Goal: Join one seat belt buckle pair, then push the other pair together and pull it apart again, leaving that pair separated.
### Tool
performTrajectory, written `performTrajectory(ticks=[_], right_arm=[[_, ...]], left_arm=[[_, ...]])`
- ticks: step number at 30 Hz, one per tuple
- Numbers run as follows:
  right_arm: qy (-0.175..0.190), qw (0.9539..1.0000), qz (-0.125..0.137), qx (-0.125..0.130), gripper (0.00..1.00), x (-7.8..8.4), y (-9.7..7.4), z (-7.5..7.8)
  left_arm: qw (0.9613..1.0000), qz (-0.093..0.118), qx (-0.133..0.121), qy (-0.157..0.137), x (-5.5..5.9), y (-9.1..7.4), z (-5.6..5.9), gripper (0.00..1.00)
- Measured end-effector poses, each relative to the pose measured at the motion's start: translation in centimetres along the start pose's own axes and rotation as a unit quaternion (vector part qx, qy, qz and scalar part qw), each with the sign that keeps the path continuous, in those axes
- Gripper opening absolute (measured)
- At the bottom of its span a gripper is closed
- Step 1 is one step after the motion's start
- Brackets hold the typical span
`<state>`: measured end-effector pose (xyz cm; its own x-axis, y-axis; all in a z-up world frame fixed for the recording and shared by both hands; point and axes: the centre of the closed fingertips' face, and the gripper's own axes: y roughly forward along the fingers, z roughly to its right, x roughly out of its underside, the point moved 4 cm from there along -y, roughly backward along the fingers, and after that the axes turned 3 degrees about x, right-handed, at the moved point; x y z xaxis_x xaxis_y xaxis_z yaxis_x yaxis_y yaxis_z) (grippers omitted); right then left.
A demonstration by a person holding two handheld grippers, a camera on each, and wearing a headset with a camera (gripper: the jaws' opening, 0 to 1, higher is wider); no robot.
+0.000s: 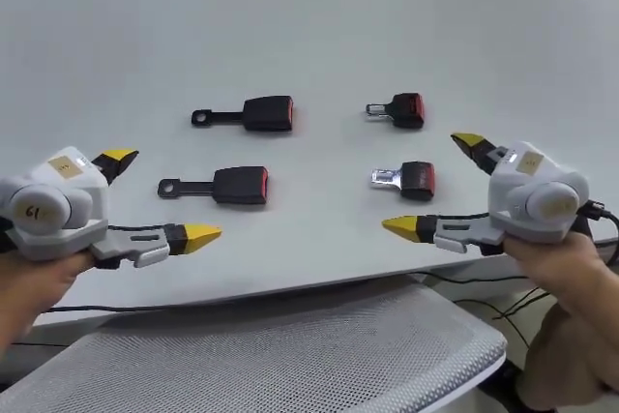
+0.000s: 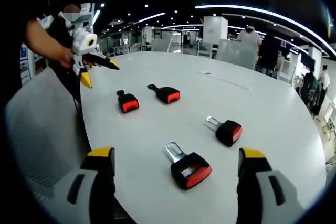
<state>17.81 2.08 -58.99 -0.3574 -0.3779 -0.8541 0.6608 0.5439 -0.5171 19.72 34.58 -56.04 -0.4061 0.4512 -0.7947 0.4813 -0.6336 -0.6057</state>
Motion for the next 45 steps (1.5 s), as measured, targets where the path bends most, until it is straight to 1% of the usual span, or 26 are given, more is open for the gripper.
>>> performTrajectory(ticks=[3,5,7,10,11,13,16,19,21,24,25,27,28,32,34,36,38,39,42,44,45], right_arm=[[0.000,1.0000,-0.005,-0.007,0.97,0.0,0.1,0.2],[-0.005,0.9999,-0.009,-0.011,0.97,0.2,0.2,0.4],[-0.003,0.9997,-0.013,-0.019,0.96,0.3,0.4,0.6],[-0.007,0.9995,-0.021,-0.023,0.96,0.4,0.7,0.9],[-0.007,0.9994,-0.022,-0.026,0.96,0.4,0.8,1.0],[-0.006,0.9991,-0.023,-0.035,0.96,0.3,0.7,0.8],[-0.012,0.9984,-0.032,-0.046,0.95,0.3,1.0,1.0],[-0.012,0.9972,-0.041,-0.061,0.92,0.4,1.2,1.3],[-0.018,0.9963,-0.049,-0.068,0.89,0.5,1.4,1.5],[-0.013,0.9957,-0.052,-0.076,0.89,0.6,1.6,1.8],[-0.016,0.9953,-0.054,-0.078,0.89,0.7,1.7,1.8],[-0.021,0.9936,-0.070,-0.087,0.88,1.1,1.9,1.9],[-0.020,0.9924,-0.077,-0.093,0.87,1.4,2.0,1.9],[-0.018,0.9905,-0.089,-0.104,0.86,2.0,2.3,2.1],[-0.015,0.9895,-0.094,-0.108,0.86,2.3,2.4,2.2],[-0.011,0.9882,-0.101,-0.115,0.85,2.5,2.4,2.4],[-0.008,0.9871,-0.107,-0.119,0.83,2.7,2.5,2.5],[-0.005,0.9865,-0.109,-0.122,0.82,2.8,2.5,2.6],[-0.010,0.9840,-0.118,-0.133,0.82,3.1,2.7,2.6],[-0.016,0.9813,-0.128,-0.143,0.78,3.4,2.8,2.6],[-0.012,0.9824,-0.126,-0.137,0.76,3.5,3.0,2.8]], left_arm=[[1.0000,-0.002,0.004,0.005,0.0,0.1,-0.1,0.98],[0.9999,-0.001,0.011,0.013,-0.1,0.3,-0.1,0.96],[0.9995,-0.002,0.016,0.026,-0.3,0.4,-0.1,0.95],[0.9990,-0.007,0.030,0.032,-0.4,0.8,-0.1,0.92],[0.9988,-0.008,0.033,0.035,-0.4,1.0,-0.2,0.92],[0.9982,-0.016,0.041,0.041,-0.4,1.3,-0.2,0.92],[0.9965,-0.027,0.053,0.059,-0.3,1.8,-0.4,0.91],[0.9956,-0.033,0.064,0.061,-0.4,2.3,-0.5,0.89],[0.9943,-0.038,0.070,0.071,-0.5,2.7,-0.6,0.87],[0.9934,-0.042,0.080,0.071,-0.7,3.3,-0.8,0.86],[0.9931,-0.041,0.084,0.070,-0.7,3.4,-0.9,0.86],[0.9920,-0.047,0.095,0.068,-0.6,3.9,-1.0,0.86],[0.9912,-0.053,0.098,0.072,-0.4,4.1,-1.1,0.86],[0.9887,-0.062,0.109,0.082,-0.2,4.8,-1.4,0.85],[0.9864,-0.069,0.117,0.093,0.0,5.3,-1.5,0.84],[0.9849,-0.071,0.125,0.097,0.2,5.7,-1.5,0.80],[0.9830,-0.077,0.133,0.100,0.5,6.1,-1.5,0.78],[0.9809,-0.088,0.137,0.108,0.7,6.4,-1.6,0.78],[0.9771,-0.096,0.150,0.116,1.0,7.1,-1.4,0.77],[0.9728,-0.103,0.161,0.130,1.1,7.5,-1.3,0.76],[0.9710,-0.107,0.164,0.137,1.2,7.7,-1.3,0.75]])
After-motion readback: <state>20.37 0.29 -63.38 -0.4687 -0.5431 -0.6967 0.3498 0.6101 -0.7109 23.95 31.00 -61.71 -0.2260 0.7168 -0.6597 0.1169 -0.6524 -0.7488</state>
